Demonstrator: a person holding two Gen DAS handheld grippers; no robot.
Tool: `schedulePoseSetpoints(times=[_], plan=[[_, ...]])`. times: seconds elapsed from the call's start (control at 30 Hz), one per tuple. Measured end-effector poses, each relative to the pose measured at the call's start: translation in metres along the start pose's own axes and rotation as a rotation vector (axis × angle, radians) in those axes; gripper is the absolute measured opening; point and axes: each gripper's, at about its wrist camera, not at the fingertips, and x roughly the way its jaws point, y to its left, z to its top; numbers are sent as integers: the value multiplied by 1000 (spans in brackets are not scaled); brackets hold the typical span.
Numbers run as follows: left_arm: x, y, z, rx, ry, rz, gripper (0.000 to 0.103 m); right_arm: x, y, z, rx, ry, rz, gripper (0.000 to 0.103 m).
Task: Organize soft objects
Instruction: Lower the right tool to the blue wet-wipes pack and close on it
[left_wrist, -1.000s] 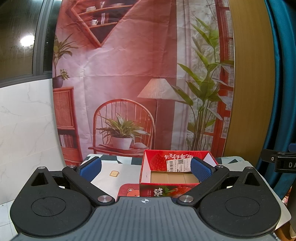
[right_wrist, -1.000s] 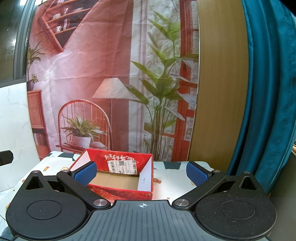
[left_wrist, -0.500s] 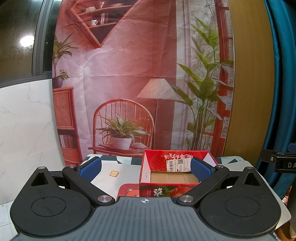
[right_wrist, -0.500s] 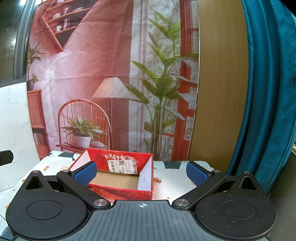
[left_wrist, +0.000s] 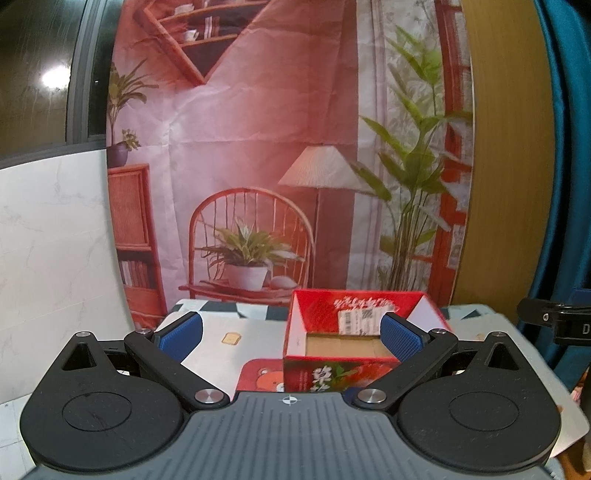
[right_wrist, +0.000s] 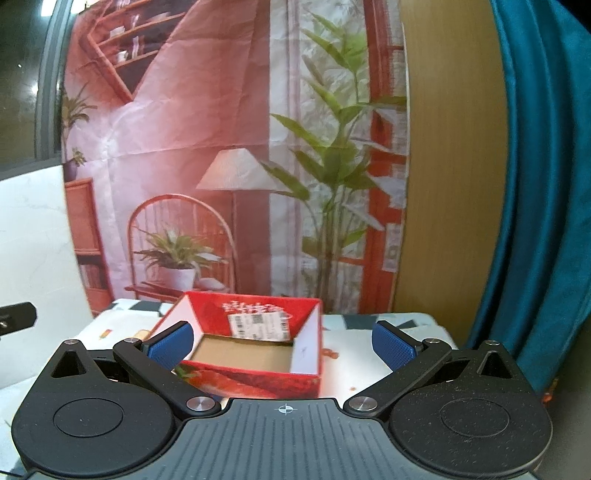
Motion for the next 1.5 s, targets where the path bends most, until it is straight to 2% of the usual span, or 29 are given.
schedulePoseSetpoints(times=[0.3,0.53,0.67,0.77,1.0,1.23,1.4,1.5], plan=[[55,-6,-29,38,80,31,103,51,-7,-39,15,22,70,103],[94,-17,-54,74,149,14,103,94,-13,-71,14,80,96,103],[115,-20,-71,67,203,-12,103,115,-14,-88,13,137,73,103],[127,-19,-82,55,244,-20,103,127,-20,-101,60,185,87,103],[148,-15,-101,34,306,-27,103,146,-20,-128,37,224,35,103],[157,-27,-108,45,312,-103,99,159,-15,-139,47,277,90,103],[171,-36,-112,33,328,-186,82,169,-3,-150,-10,299,97,103],[182,-37,-121,-13,352,-246,79,170,-2,-154,-27,293,92,103]])
